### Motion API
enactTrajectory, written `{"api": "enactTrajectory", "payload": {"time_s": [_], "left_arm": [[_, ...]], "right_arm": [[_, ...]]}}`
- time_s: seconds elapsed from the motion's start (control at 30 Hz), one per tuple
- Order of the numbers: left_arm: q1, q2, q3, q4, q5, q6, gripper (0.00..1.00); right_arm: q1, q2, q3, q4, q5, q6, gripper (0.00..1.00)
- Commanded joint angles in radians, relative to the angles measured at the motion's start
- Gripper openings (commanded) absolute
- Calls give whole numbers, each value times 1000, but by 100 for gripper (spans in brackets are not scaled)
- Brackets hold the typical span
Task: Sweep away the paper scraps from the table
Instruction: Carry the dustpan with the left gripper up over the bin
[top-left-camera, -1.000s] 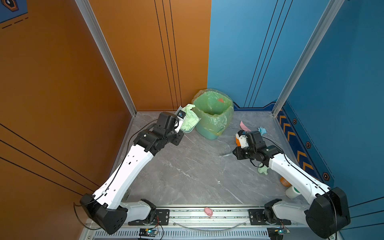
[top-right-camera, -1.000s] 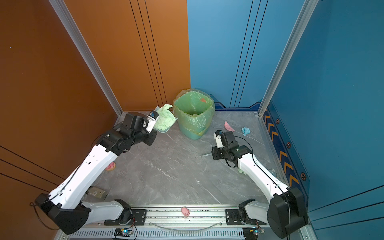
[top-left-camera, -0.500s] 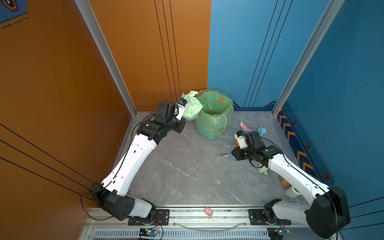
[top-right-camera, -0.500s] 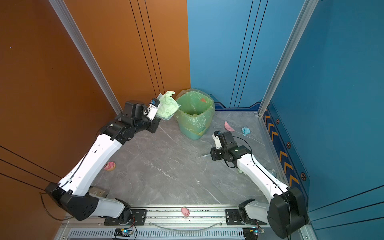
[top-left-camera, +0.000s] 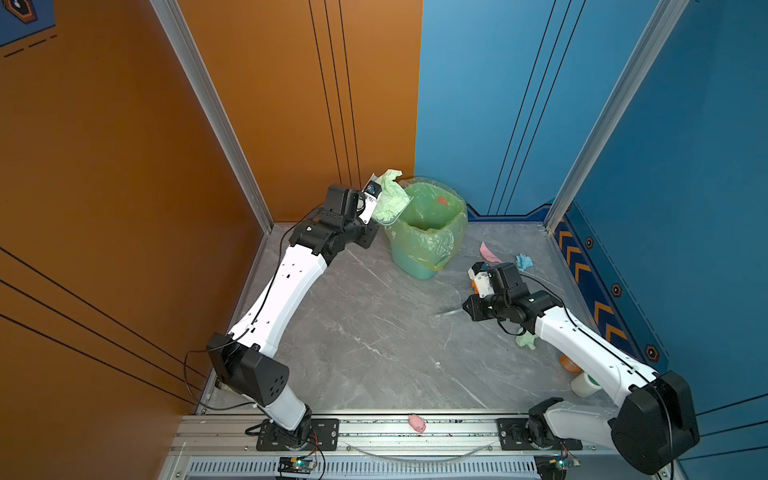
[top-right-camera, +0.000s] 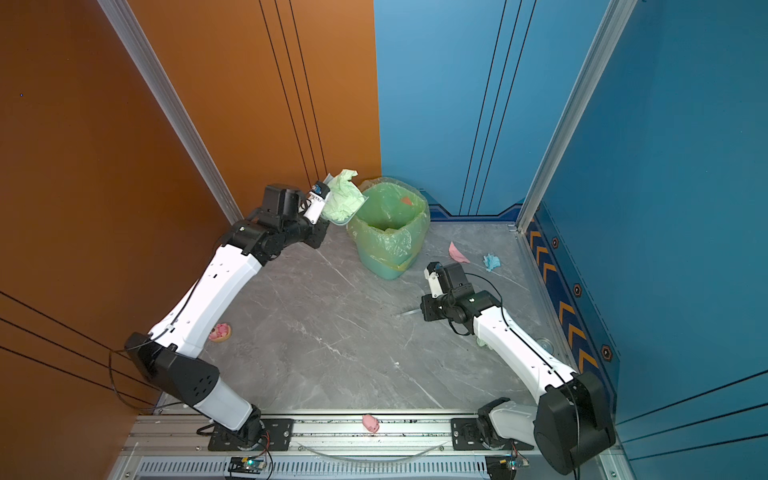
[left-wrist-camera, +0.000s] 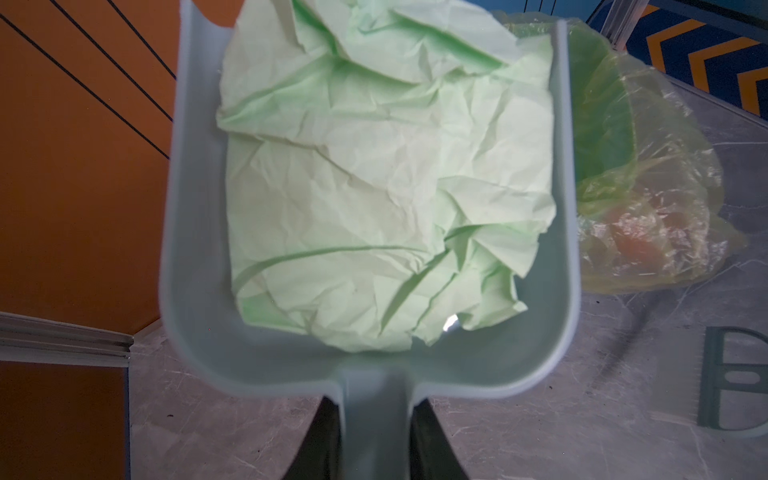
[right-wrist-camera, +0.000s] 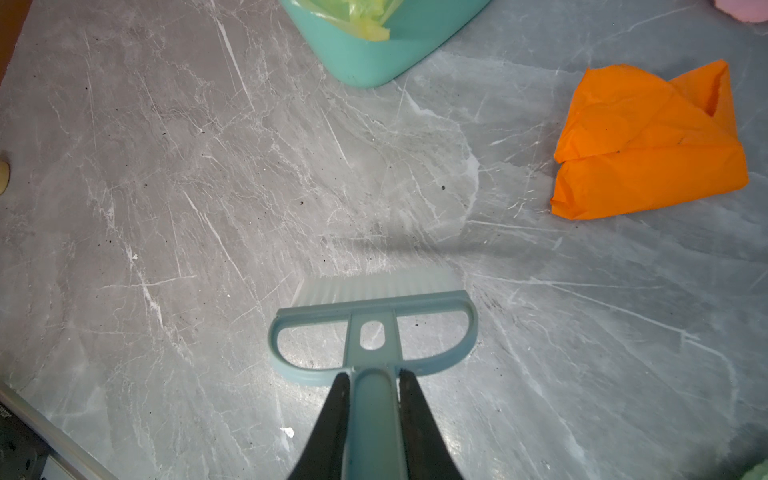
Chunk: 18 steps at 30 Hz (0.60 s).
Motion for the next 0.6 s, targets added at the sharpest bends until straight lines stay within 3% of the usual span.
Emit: {"api": "enactTrajectory", "payload": {"time_s": [0.0,0.57], "left_arm": [[8,30,61,11,10,18,0],[-17,176,218,10,-44,83,0]], "right_arm": [[6,9,-6,13,6,11,0],[6,-7,-25,21,9,17,0]]}}
